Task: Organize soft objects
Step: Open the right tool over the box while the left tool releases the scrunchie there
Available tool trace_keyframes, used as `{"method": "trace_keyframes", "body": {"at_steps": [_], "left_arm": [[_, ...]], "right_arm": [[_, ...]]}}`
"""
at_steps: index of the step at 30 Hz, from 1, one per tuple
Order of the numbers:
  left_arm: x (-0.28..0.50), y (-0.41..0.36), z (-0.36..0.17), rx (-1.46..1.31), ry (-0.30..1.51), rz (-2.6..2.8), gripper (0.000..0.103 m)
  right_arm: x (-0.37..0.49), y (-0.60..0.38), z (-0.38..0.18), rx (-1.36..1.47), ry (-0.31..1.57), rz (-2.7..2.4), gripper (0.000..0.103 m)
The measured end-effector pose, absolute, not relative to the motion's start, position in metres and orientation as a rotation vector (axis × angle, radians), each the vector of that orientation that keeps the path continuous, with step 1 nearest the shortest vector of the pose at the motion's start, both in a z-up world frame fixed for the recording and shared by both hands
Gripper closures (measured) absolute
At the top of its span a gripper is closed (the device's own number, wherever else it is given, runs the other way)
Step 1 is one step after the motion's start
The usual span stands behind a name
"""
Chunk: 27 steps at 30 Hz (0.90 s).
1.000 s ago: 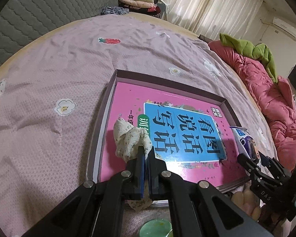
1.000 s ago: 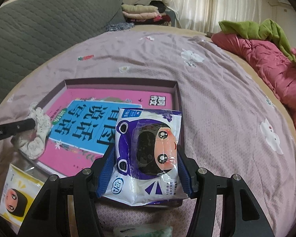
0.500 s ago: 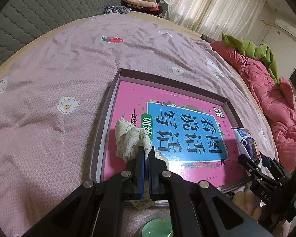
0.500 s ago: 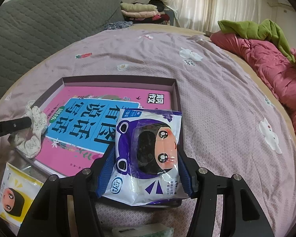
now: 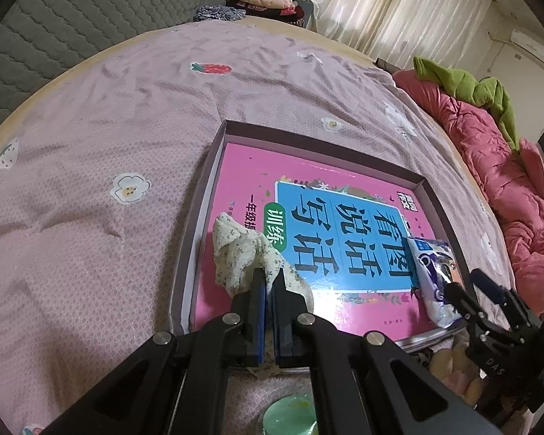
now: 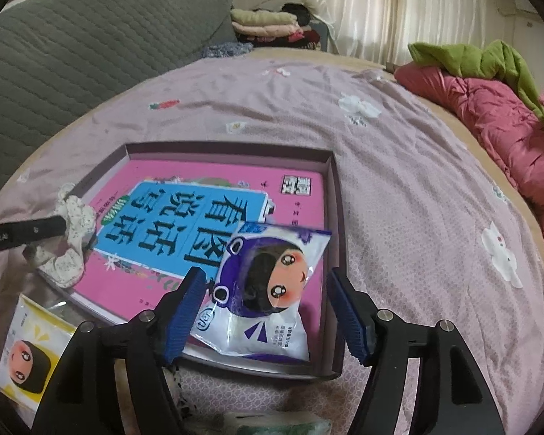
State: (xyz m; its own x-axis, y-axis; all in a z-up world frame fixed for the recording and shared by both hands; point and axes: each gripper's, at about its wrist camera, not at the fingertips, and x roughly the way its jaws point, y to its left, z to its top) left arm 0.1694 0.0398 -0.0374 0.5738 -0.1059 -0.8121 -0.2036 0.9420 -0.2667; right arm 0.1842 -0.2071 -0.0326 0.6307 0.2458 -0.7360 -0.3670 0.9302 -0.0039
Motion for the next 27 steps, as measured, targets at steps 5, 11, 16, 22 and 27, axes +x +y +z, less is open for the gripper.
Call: {"method": "trace_keyframes", "body": {"at_steps": [5,11,16,22,27], "left_arm": [[0.169,0.038,-0.036,-0.334,0.970,0.068,0.100],[0.168,0.039,-0.038,-0.316,1.005,0.099,0.098],[0.164,0.040,-0.036,-0.310,1.019,0.106,0.093],[0.160,0.041,-0.033,-0.301,1.031,0.109,0.081],[0.156,0.039,-0.030,-0.292,1.031,0.096,0.079]], "right_arm": [[0.179,-0.211,-0.018,-0.125,0.749,0.360,0.030],[0.175,-0.214,-0.007,-0.100,0.702,0.372,0.030],[0.175,-0.214,-0.004,-0.095,0.694,0.370,0.030],[0.170,-0.216,-0.001,-0.103,0.684,0.368,0.030],[0.167,-0.218,0.002,-0.102,0.676,0.359,0.030]]}}
